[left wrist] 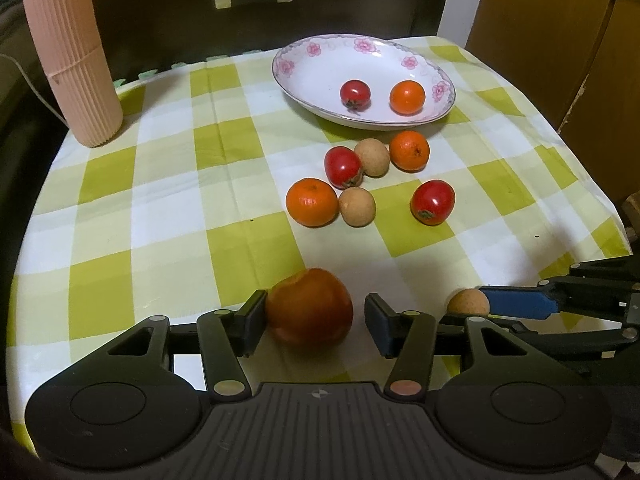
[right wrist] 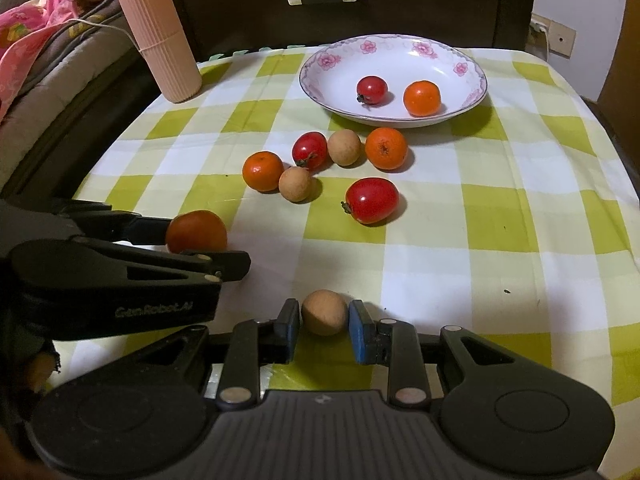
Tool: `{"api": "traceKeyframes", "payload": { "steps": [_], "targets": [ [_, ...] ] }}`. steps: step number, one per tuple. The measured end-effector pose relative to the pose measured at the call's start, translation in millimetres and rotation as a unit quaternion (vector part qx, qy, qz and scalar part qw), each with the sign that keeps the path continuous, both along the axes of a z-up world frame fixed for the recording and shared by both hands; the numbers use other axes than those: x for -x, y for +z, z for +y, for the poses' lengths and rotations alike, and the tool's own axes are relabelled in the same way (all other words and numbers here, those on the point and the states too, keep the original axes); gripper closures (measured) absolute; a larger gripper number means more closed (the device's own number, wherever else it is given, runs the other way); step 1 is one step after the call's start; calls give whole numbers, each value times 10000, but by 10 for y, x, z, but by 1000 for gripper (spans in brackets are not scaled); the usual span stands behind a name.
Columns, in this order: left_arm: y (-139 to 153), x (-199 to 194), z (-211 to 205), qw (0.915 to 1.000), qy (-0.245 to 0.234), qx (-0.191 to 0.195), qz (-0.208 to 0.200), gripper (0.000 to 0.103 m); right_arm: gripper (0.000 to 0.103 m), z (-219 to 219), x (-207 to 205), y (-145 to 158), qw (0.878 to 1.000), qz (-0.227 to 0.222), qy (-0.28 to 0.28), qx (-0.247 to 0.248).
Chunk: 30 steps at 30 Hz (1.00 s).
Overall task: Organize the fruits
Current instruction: 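Carry the large tomato and brown fruit in both grippers over the plate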
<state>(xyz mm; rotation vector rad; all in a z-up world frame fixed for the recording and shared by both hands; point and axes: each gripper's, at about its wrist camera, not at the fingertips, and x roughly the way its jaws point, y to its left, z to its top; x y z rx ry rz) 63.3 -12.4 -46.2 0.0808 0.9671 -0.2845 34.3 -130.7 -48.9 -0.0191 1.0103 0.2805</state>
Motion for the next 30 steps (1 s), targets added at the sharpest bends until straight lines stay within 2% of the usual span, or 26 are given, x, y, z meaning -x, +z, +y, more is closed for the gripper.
{"api": "traceKeyframes", "payload": {
  "steps": [3, 7, 30],
  "targets": [
    [1, 14, -10, 10000, -13, -38, -19, 44, 76, 0, 13, 5, 10000, -5, 3, 31],
    [13, 20, -7, 9999, 18, -99, -60, 51, 78, 14, 27, 23, 10000, -12, 38, 90],
    [163, 7, -59, 9998, 10, 72, -187, 51, 78, -119, -48, 165, 9991, -251, -322, -130]
  ]
}}
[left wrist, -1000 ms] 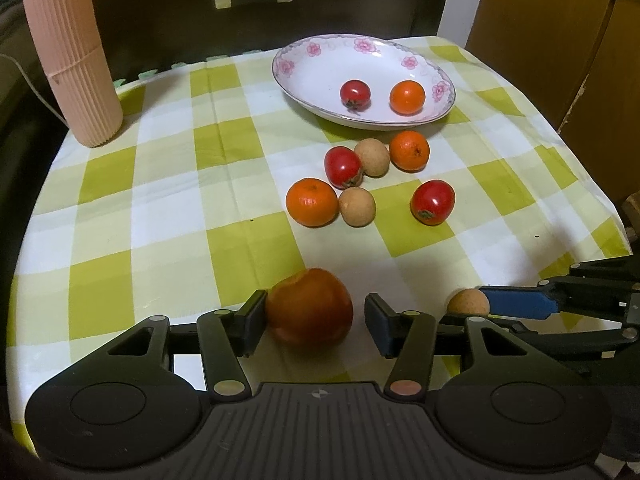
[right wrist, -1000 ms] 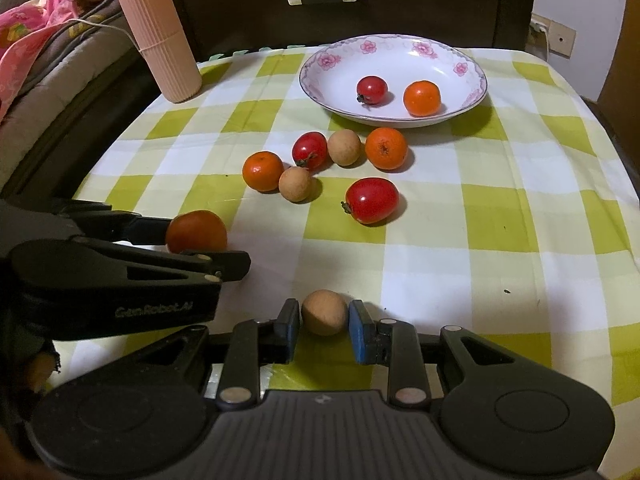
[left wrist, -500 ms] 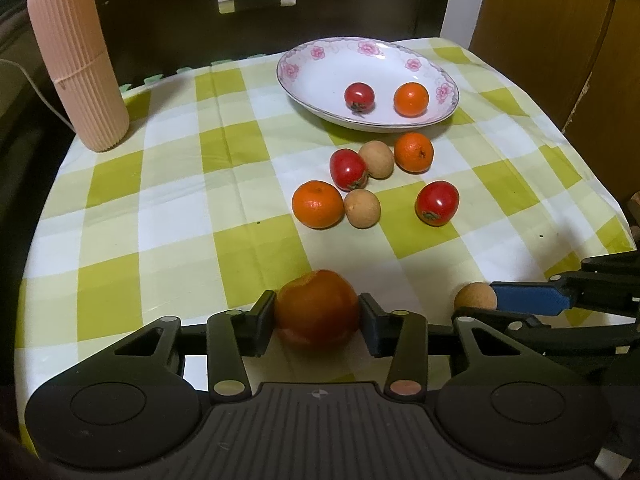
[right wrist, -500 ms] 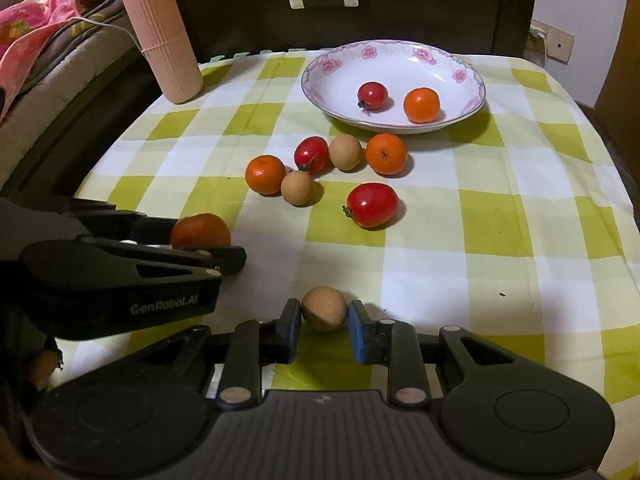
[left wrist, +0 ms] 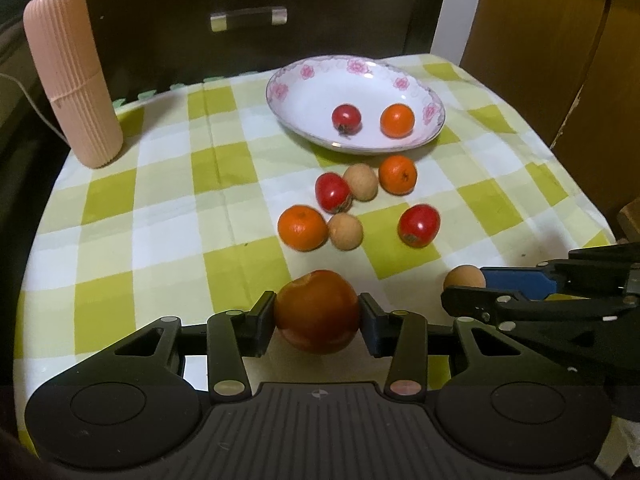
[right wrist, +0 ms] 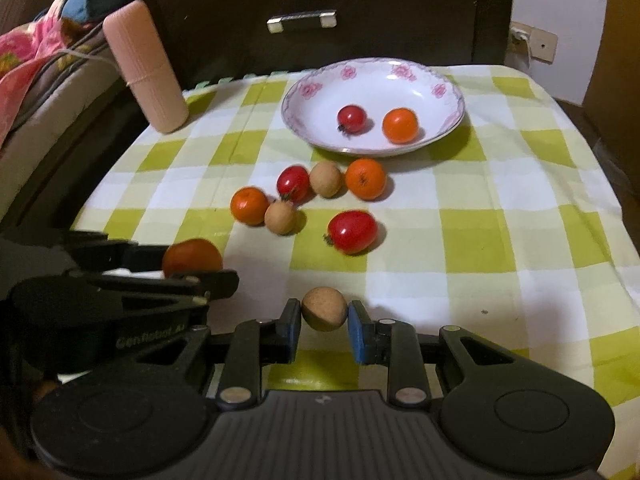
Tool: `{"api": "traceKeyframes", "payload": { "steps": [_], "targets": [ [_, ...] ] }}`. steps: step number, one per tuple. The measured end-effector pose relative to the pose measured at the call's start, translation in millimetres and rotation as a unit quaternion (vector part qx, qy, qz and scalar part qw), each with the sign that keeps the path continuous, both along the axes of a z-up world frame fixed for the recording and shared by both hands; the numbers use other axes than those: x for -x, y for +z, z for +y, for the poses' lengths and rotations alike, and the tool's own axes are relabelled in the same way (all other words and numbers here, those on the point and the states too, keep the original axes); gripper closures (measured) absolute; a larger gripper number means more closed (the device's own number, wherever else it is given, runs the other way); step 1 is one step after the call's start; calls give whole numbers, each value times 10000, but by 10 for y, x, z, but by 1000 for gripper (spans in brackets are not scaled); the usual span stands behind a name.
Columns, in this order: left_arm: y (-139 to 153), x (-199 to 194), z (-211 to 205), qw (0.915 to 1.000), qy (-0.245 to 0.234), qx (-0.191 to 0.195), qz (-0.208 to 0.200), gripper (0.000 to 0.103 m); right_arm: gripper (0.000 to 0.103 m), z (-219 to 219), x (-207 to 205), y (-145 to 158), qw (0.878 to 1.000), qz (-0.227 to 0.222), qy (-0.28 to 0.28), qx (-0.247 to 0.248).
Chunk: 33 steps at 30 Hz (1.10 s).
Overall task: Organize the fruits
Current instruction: 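Carry the large tomato and brown fruit in both grippers over the plate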
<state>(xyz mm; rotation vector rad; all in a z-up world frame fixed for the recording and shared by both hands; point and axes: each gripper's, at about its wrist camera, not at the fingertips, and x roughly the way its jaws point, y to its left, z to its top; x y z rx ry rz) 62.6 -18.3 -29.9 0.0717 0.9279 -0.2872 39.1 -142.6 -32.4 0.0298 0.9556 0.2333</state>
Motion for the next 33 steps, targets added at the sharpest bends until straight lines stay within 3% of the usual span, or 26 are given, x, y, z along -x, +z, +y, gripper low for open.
{"api": "traceKeyframes", "payload": {
  "steps": [18, 33],
  "targets": [
    [152, -125, -128, 9998, 9, 117, -168, 52, 78, -128, -142, 147, 9990, -221, -309, -218],
    [339, -485, -245, 9987, 28, 196, -468, 53, 78, -253, -498, 327, 9964, -501, -567, -384]
  ]
}}
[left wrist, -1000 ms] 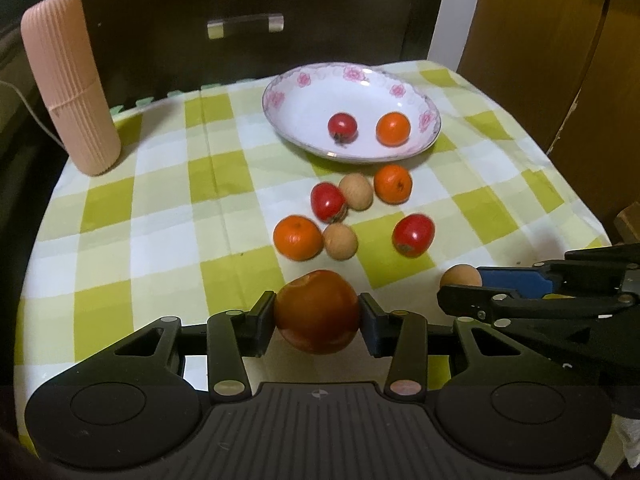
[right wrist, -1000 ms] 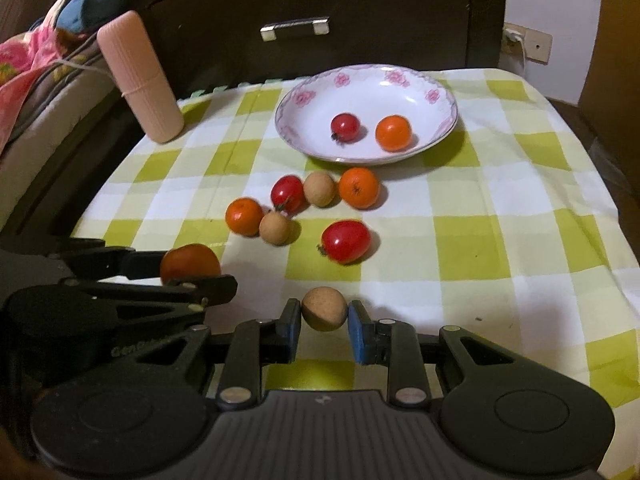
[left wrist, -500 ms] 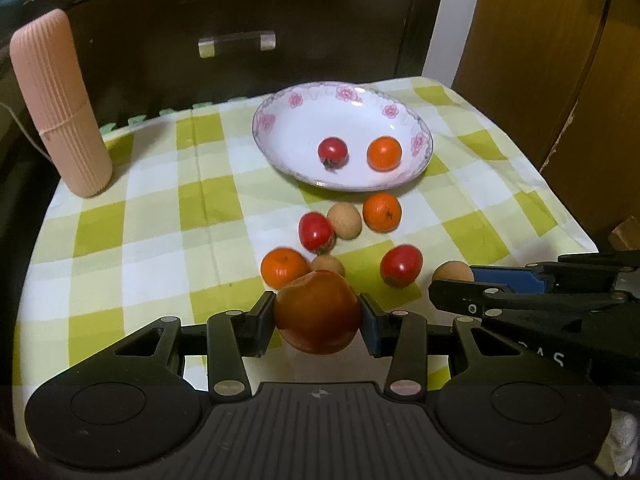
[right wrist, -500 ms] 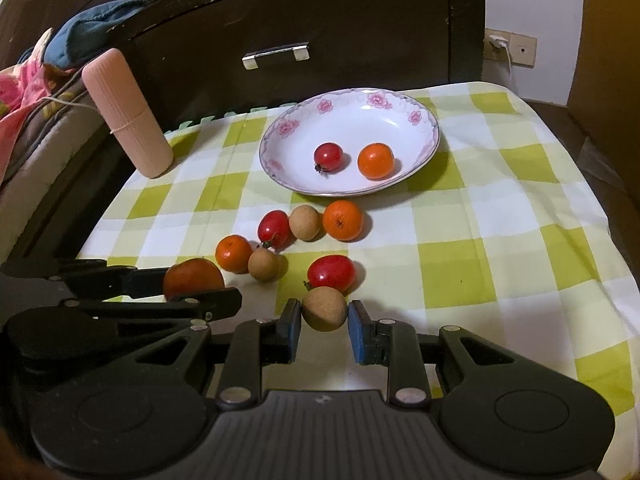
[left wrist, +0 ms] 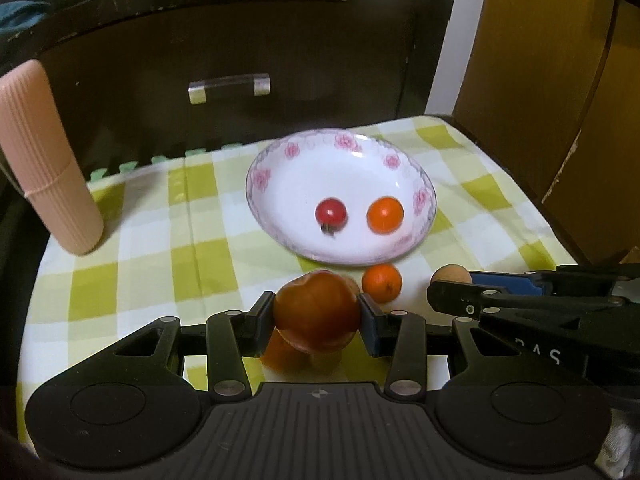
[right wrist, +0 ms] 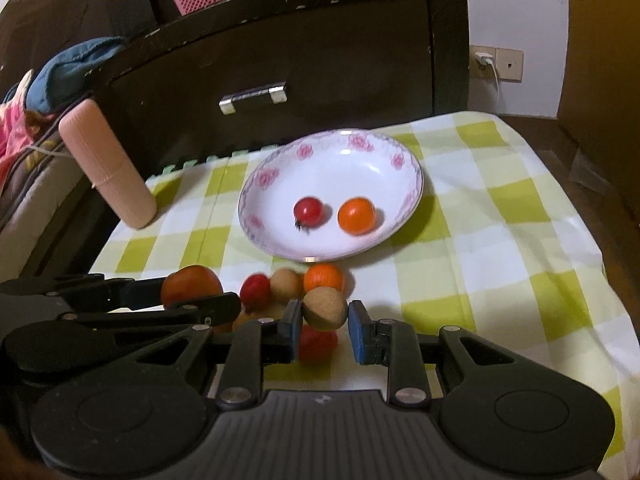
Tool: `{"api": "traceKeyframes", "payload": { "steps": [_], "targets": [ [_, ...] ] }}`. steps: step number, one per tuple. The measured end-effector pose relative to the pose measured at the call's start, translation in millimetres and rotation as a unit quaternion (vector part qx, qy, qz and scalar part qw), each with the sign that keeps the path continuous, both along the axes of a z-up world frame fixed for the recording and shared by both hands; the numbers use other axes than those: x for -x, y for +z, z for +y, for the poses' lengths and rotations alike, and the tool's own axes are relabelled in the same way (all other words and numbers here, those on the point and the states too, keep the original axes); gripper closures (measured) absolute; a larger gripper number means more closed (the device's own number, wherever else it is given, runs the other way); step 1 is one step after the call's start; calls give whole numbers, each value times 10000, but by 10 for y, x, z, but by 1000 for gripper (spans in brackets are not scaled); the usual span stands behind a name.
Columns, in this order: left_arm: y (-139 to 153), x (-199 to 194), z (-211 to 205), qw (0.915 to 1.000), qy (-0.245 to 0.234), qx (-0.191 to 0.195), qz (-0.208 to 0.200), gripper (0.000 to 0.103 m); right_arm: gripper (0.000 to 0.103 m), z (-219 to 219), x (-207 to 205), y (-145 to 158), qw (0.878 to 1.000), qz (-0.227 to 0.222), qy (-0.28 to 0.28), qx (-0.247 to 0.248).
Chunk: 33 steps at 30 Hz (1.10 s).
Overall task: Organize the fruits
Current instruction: 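Carry the large tomato and brown fruit in both grippers over the plate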
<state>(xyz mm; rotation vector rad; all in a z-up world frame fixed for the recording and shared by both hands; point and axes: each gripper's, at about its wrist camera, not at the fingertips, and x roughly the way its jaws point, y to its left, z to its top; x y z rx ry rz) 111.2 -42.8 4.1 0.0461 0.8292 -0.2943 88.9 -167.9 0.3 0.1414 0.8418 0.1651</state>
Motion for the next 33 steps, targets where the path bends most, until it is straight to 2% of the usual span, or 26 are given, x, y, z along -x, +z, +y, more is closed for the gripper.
{"api": "traceKeyframes", "payload": {
  "steps": [33],
  "targets": [
    [-93, -621, -143, 10000, -30, -30, -32, 53, 78, -215, -655, -101, 9998, -85, -162, -98]
  ]
}}
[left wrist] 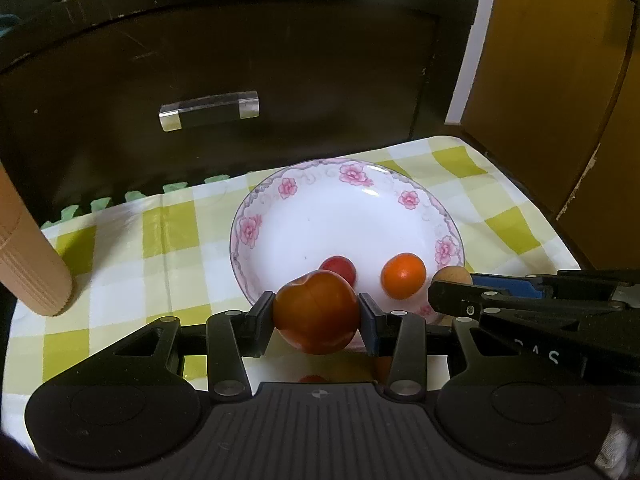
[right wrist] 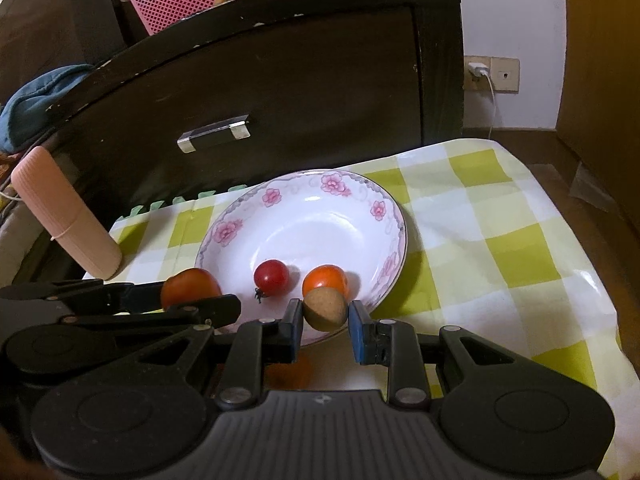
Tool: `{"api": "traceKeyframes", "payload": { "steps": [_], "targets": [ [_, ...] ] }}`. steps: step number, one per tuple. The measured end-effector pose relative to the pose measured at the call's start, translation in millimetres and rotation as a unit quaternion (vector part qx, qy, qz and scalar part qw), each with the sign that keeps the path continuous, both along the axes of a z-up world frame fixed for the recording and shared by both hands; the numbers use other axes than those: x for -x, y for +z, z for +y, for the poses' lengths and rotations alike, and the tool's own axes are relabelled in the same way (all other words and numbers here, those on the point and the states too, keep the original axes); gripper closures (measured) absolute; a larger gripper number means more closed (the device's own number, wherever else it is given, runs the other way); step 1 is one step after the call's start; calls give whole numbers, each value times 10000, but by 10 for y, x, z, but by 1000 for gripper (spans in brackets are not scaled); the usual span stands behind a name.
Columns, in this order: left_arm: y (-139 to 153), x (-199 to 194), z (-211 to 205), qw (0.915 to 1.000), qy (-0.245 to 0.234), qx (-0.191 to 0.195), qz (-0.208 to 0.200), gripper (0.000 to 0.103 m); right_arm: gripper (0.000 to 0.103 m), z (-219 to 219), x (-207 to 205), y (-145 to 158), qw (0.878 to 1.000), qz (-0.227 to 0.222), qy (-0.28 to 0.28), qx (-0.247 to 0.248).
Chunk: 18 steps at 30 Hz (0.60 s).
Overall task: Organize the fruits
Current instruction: 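Carry the large tomato and brown fruit in both grippers over the plate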
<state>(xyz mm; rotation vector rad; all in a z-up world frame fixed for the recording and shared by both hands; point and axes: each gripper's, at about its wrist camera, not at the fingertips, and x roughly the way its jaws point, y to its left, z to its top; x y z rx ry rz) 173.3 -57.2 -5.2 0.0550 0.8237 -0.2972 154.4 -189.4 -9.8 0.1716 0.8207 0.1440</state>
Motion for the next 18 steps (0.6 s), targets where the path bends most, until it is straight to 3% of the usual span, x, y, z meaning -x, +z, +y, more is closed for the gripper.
{"api": "traceKeyframes", "payload": {
  "steps": [18],
  "targets": [
    [-143, -171, 16, 9998, 68, 139, 142, 53, 78, -24, -197, -118, 10000, -25, 32, -46]
  ]
}}
